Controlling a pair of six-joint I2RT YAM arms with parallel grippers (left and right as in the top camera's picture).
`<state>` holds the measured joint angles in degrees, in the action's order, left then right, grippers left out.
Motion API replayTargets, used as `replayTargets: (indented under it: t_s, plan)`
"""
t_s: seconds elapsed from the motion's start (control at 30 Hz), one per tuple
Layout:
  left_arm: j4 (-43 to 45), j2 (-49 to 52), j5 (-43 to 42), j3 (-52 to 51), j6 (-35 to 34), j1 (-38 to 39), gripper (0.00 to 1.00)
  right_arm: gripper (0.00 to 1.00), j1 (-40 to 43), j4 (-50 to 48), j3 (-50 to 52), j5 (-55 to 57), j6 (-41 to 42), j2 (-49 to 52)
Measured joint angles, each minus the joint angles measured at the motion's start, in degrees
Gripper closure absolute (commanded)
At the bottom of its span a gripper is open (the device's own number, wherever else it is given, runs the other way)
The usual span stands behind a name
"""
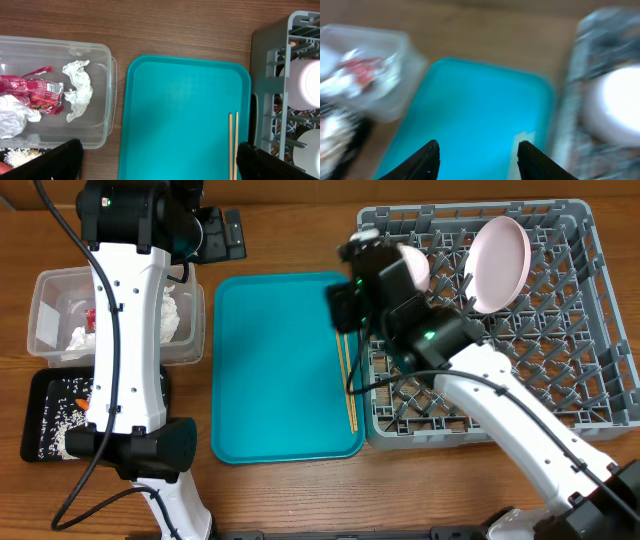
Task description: Sort waste into correct bins and load items into the dishwasher
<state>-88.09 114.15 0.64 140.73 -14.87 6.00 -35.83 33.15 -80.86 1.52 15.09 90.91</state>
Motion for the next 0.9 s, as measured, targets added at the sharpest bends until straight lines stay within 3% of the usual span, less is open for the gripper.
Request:
replayTargets:
  t_s: [0.17,0.6,0.7,0.9]
  plan:
    - [-0.02,0.00,0.00,0.00,0.00,0.00,0.00,0.59,-4.96,-0.55,3.02,-5.11,4.07,1.14]
    - [0.00,0.00,0.00,0.00,0.00,0.00,0.00,0.58,-9.31,-1.99,3.67,-4.55,8.55,13.25]
    - [0.00,0.00,0.00,0.00,0.00,0.00,0.00,0.53,-9.31,-0.46,3.76,-2.51,9.40,14.32]
    - [0.00,0.00,0.00,0.00,0.00,0.00,0.00,0.53,-8.87,6.78,3.76,-1.03,9.94,14.49]
